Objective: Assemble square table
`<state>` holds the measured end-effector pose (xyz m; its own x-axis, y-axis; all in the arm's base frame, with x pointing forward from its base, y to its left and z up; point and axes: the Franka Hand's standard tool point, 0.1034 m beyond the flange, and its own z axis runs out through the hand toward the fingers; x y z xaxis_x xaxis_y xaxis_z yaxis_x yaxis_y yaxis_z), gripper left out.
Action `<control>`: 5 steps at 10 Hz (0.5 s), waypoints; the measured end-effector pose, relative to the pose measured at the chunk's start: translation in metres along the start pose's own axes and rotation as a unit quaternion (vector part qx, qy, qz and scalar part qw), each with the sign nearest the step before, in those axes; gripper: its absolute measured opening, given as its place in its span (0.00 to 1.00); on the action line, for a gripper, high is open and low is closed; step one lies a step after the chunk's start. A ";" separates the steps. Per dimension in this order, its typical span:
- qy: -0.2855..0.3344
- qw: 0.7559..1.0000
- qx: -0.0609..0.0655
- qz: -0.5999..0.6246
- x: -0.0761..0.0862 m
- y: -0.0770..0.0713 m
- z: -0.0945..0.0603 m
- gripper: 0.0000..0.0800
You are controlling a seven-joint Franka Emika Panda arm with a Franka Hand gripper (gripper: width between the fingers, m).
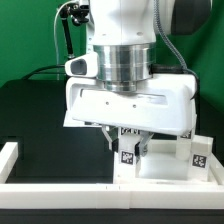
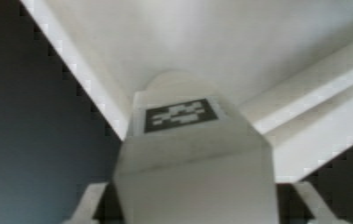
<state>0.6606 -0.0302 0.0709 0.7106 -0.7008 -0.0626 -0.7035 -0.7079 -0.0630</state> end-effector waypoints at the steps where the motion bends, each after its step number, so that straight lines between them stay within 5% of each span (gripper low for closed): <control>1: -0.013 0.999 0.002 0.048 0.002 0.007 0.000 0.39; 2: -0.020 0.996 0.014 0.084 0.004 0.010 0.000 0.39; 5: -0.023 0.994 0.011 0.109 0.001 0.010 0.002 0.41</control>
Offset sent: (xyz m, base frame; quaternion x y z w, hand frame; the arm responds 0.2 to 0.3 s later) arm 0.0000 0.0000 0.0000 0.0000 0.0000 0.1296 0.9916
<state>0.6542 -0.0380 0.0679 0.5408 -0.8322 -0.1223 -0.8411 -0.5370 -0.0653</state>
